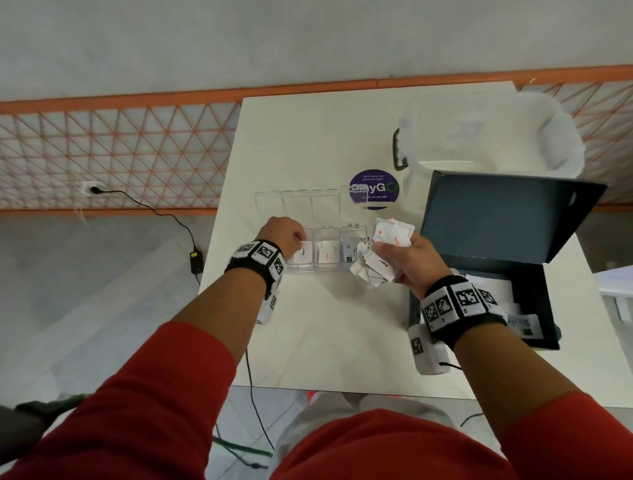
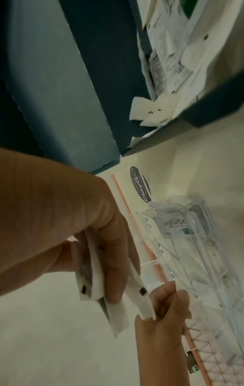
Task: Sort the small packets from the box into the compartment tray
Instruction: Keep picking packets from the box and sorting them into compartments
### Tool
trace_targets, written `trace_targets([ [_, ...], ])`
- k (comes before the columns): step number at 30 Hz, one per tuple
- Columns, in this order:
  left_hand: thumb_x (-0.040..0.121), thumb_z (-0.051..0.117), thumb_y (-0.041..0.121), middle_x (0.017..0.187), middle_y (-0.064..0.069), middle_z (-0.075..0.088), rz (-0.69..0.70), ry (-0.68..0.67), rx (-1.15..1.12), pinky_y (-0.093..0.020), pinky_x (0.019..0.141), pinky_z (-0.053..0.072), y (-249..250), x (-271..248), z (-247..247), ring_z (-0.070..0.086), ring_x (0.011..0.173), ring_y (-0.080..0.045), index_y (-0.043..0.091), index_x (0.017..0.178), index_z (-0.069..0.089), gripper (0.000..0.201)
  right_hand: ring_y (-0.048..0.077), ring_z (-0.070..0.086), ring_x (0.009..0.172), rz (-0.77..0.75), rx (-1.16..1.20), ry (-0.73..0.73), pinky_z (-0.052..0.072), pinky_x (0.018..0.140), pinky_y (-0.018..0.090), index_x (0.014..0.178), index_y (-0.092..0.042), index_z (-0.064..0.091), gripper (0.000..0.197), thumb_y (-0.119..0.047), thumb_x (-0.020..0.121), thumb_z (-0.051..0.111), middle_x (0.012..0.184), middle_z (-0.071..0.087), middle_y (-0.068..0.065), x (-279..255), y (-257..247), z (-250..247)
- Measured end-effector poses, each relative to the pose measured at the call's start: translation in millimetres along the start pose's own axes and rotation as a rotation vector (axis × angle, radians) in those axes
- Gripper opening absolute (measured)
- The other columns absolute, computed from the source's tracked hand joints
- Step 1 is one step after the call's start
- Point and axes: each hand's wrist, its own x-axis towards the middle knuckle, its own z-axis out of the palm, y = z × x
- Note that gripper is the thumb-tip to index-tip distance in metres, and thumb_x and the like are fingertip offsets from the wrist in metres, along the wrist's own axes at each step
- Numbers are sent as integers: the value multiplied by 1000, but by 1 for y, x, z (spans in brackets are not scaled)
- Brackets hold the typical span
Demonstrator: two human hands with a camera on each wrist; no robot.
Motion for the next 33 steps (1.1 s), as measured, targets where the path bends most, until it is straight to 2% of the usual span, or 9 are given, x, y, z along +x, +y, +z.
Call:
trace_targets([
  [4,91,58,11,122,-9,58,52,-68,209,-32,91,46,0,2,10,57,110,-26,12,118,64,28,23,75,84,-6,-3,5,58,65,36,111,-20,65,29,-9,86,74,98,77,6,0,2,1],
  [9,92,58,20,124,-9,46,76,-20,315,-36,89,47,-5,-4,19,56,105,-28,12,125,59,33,30,74,91,2,-16,-10,60,71,43,114,-14,65,30,-9,86,74,103,76,12,-4,5,5],
  [12,94,54,24,117,-5,49,123,36,172,-31,84,45,1,-8,9,56,101,-24,16,121,61,29,29,75,88,2,-16,-11,61,70,43,111,-15,66,28,-8,86,74,101,76,11,-6,8,11],
  [15,89,61,31,94,5,55,273,96,-71,-25,75,43,25,-17,-6,57,83,-12,21,107,67,21,30,74,90,2,-35,-20,61,77,49,110,-16,66,28,-8,85,75,102,75,12,-4,10,22],
  [18,82,69,40,85,11,59,362,127,-304,-19,70,45,51,-29,-18,54,71,-1,30,99,68,20,33,73,92,-12,-80,-49,60,79,51,113,-15,65,29,-10,86,74,105,74,15,-5,10,36],
  [22,71,78,45,90,13,54,465,54,-233,-19,74,43,68,-35,-21,50,76,0,31,103,68,37,29,71,80,-50,-95,-97,56,62,39,113,-14,66,33,-16,81,75,94,74,12,-8,9,51],
  [26,73,79,32,94,7,57,487,29,-170,-22,75,41,73,-32,-24,52,82,-7,21,99,72,28,26,70,76,-63,-86,-91,54,56,33,109,-14,66,26,-14,84,74,89,73,9,-8,10,59],
  [30,78,74,20,82,8,64,403,63,-320,-11,65,42,65,-28,-29,57,73,-5,20,86,70,9,32,71,82,-45,-57,-65,55,62,37,111,-11,65,25,-7,87,71,97,73,15,-9,10,60],
  [33,79,71,15,80,11,63,361,100,-412,-4,64,42,59,-27,-31,56,70,-1,22,82,65,9,32,71,84,-39,-3,-70,57,65,41,117,-7,64,28,-6,89,68,99,73,16,-11,8,59],
])
